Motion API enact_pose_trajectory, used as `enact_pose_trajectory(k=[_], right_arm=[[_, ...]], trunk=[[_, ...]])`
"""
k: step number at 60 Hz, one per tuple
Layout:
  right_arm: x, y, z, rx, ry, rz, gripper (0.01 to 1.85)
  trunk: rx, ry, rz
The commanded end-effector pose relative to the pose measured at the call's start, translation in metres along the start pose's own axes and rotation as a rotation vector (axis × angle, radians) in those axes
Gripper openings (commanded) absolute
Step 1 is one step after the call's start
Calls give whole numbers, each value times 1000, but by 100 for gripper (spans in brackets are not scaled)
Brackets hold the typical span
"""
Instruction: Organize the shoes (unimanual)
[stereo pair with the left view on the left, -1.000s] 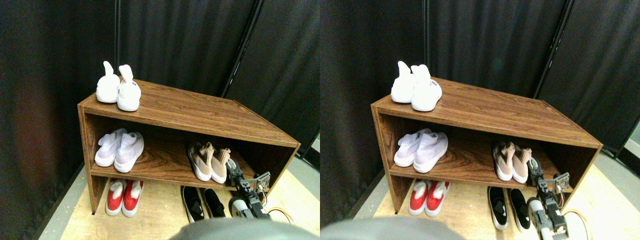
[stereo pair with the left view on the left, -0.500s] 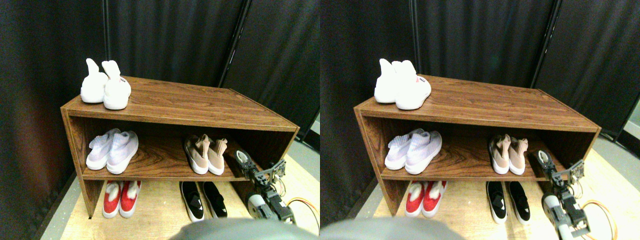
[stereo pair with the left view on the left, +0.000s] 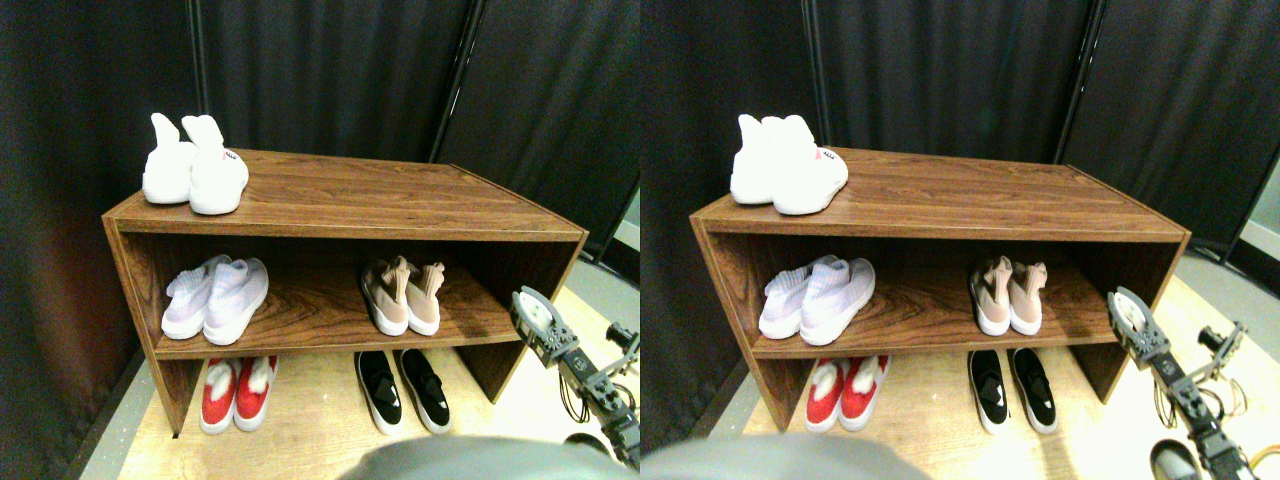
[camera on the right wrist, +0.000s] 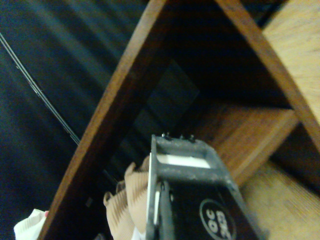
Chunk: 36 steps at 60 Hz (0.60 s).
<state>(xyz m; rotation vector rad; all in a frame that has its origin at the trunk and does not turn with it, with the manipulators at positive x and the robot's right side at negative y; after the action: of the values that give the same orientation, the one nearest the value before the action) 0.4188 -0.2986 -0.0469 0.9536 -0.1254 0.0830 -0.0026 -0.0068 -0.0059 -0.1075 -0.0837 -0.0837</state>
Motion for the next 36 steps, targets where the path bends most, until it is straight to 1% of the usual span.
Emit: enact_pose_trajectory(k=[1,4,5,7,8,9,10,11,12,14,15,17,19,20,22,23,24,26,27,30,31,33,34,35,36], right_arm=[[-38,14,0,30,18,57,6],[-43,10,-2,45,41,59,6],[-46,9,-4,50,42,57,6],[-49,7,-5,45,49,52,6],[-51,6,-7,50,56,42,6],[-51,6,-7,50,56,42,6],[-55,4,-9,65,68,33,6],[-55,4,-9,65,68,33,6],[-57,2,-12,80,85,45,6],[-58,0,-14,103,97,50,6],[-59,-1,-16,112,97,47,6],[-62,-5,-21,150,111,28,6],[-64,-9,-25,138,113,19,6],[-64,-9,-25,138,113,19,6],[-65,-15,-30,156,119,10,6],[-64,-18,-32,162,125,7,6],[-64,-20,-34,163,126,3,6],[-65,-26,-39,158,120,-34,6],[-65,-26,-39,158,120,-34,6],[-65,-33,-46,167,124,-68,6],[-65,-37,-49,197,123,-84,6],[-63,-42,-54,239,128,-106,6],[-63,-44,-55,249,131,-111,6],[-63,-44,-55,249,131,-111,6],[-58,-54,-61,259,145,-122,6]], trunk=[[-23,26,5],[-22,36,5],[-22,36,5],[-23,47,7],[-23,47,7],[-22,51,8],[-21,56,10],[-21,62,11],[-21,62,11],[-20,73,11],[-20,73,11],[-20,83,12],[-18,94,13],[-18,94,13],[-16,104,14],[-16,104,14],[-15,109,14],[-15,119,15],[-15,119,15],[-14,134,16],[-14,134,16],[-13,140,18],[-13,143,18],[-13,143,18],[-13,146,18]])
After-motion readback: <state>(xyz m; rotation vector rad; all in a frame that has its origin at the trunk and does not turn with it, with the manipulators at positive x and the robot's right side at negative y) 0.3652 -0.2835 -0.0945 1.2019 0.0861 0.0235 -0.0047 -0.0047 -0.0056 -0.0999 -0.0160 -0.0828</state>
